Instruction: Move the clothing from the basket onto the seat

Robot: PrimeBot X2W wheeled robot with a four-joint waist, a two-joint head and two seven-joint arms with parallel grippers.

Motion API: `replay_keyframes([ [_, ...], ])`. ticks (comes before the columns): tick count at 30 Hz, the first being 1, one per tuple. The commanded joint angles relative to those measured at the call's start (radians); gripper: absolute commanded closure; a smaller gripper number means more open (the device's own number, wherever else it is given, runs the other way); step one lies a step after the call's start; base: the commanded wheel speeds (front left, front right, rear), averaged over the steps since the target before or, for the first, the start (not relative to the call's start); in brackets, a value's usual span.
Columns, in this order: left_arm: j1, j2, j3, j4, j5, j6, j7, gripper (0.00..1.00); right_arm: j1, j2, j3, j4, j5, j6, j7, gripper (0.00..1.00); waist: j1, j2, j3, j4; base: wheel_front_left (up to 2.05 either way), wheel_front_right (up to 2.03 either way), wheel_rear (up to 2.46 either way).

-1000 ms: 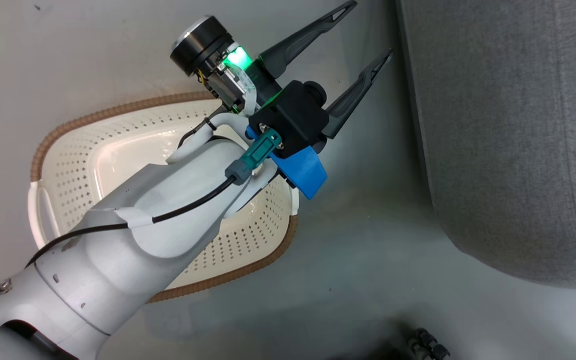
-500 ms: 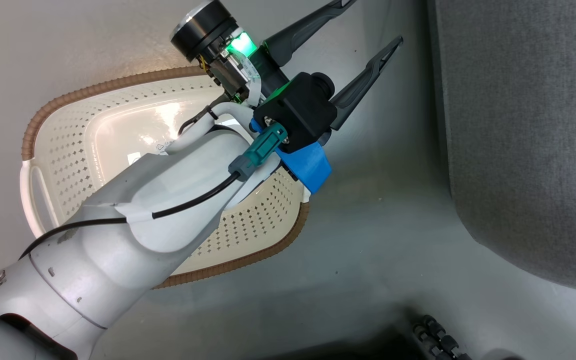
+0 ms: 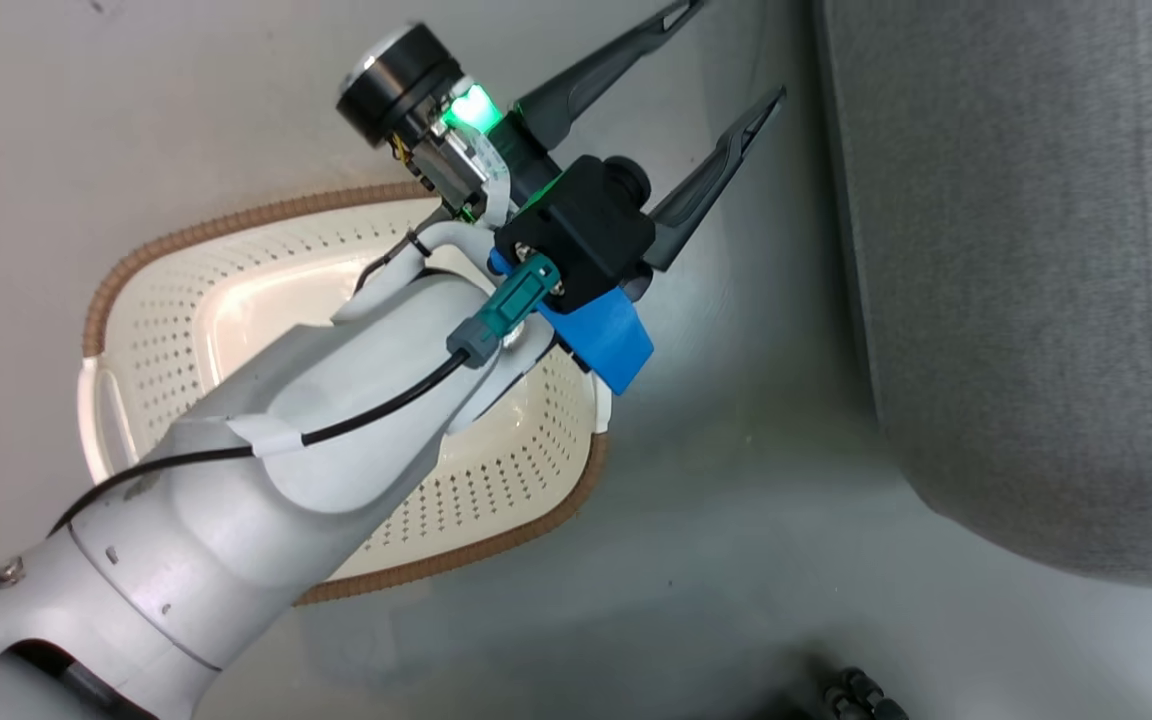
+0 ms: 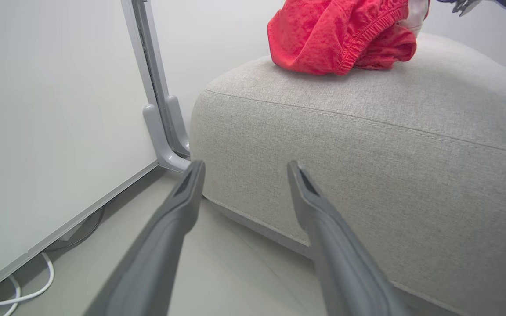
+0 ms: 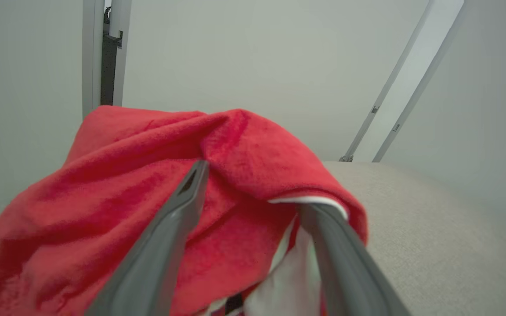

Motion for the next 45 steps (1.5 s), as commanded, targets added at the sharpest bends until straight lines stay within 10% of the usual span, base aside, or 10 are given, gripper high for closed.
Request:
replay_keyframes([
  [1, 0.014, 0.002, 0.007, 0.005, -0.002, 0.008, -0.003, 0.0, 0.028, 0.011, 0.001, -0.006, -0.007, 0.0, 0.0, 0.0, 0.0, 0.0, -0.041, -0.004, 0.0, 0.0, 0.0],
  [13, 0.167, -0.008, 0.102, -0.032, -0.024, 0.029, -0.008, 0.0, 0.361, 0.135, -0.011, -0.137, 0.02, 0.0, 0.0, 0.0, 0.0, 0.0, -0.267, 0.0, 0.0, 0.0, 0.0],
  [28, 0.47, -0.01, 0.445, -0.149, 0.023, 0.092, -0.008, 0.0, 0.594, 0.268, 0.216, -0.351, 0.014, 0.0, 0.0, 0.0, 0.0, 0.0, -0.503, 0.074, 0.0, 0.0, 0.0],
  [45, 0.795, -0.108, 0.81, -0.231, 0.162, -0.014, -0.008, 0.0, 0.687, 0.314, 0.405, -0.383, 0.011, 0.0, 0.0, 0.0, 0.0, 0.0, -0.632, 0.201, 0.0, 0.0, 0.0],
])
